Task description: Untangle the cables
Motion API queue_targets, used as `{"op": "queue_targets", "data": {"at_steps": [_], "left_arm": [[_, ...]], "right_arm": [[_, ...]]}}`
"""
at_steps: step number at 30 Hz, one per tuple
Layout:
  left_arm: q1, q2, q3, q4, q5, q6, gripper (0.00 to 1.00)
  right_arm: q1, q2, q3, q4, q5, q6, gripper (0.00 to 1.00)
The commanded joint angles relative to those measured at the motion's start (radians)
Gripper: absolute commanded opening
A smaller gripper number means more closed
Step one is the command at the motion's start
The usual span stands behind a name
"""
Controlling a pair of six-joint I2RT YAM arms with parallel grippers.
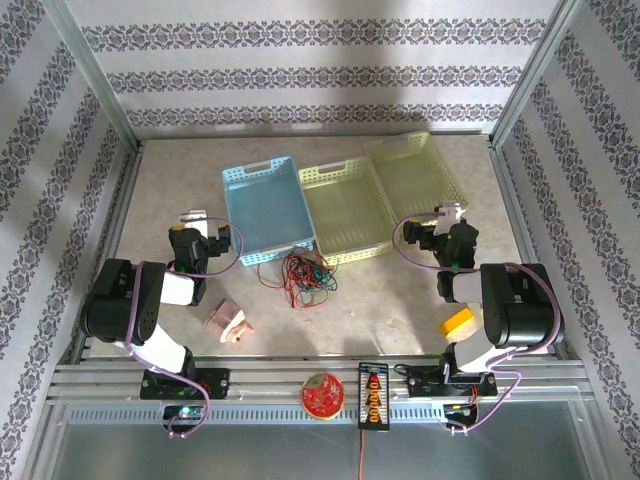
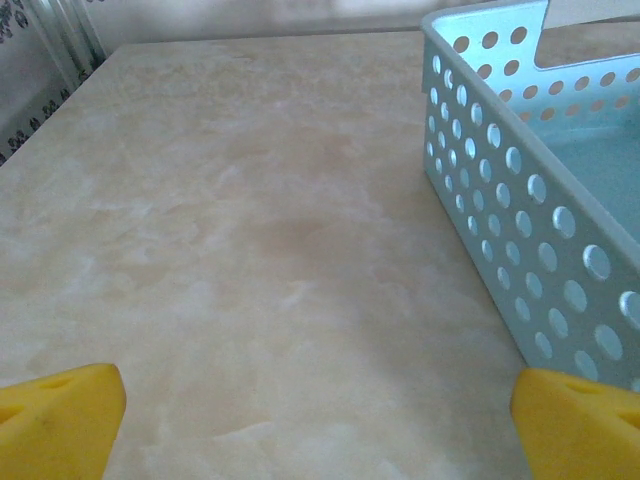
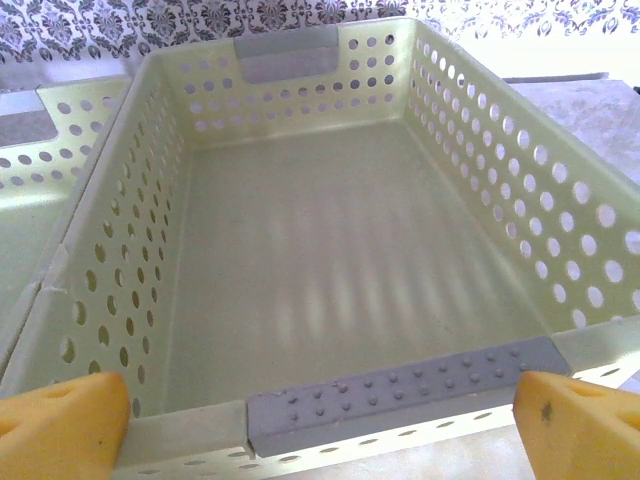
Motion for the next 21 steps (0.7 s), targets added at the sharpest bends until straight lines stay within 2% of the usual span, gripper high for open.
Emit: {"op": "queue_targets", "data": {"at_steps": [1, 2, 6, 8, 10, 12, 14, 18, 19, 21], "left_arm": [[0.007, -0.062, 0.043, -0.088, -0.019, -0.027, 0.99], [0.003, -0.074, 0.054, -0.090, -0.085, -0.022, 0.99], [0.001, -0.218, 0.139, -0.394, -0.431, -0.181, 0.99], [-0.001, -0.262, 0.130, -0.401, -0.535, -0.206, 0.99], [-0.001, -0.317, 0.145, -0.473, -0.585, -0.235, 0.99], [-0.002, -0.378, 0.181, -0.609, -0.597, -0.284, 0.99], [-0.012, -0.442, 0.212, -0.764, -0.548, -0.369, 0.99], [-0.046, -0.535, 0.213, -0.977, -0.271, -0.568, 0.99], [-0.085, -0.553, 0.198, -1.001, -0.241, -0.611, 0.99], [-0.204, -0.581, 0.174, -1.037, -0.255, -0.664, 0.99]], "right_arm": [[0.008, -0.022, 0.017, 0.006, 0.076, 0.024, 0.98], [0.009, -0.057, 0.020, -0.033, 0.131, 0.037, 0.98], [0.053, -0.210, 0.025, -0.183, 0.388, 0.059, 0.98], [0.075, -0.304, 0.042, -0.297, 0.516, 0.093, 0.98], [0.099, -0.393, 0.068, -0.403, 0.537, 0.119, 0.98], [0.163, -0.467, 0.112, -0.536, 0.544, 0.137, 0.98], [0.278, -0.513, 0.178, -0.702, 0.528, 0.161, 0.98], [0.556, -0.524, 0.252, -0.934, 0.467, 0.189, 0.98], [0.631, -0.519, 0.256, -0.964, 0.448, 0.195, 0.98], [0.743, -0.499, 0.262, -0.995, 0.382, 0.228, 0.98]]}}
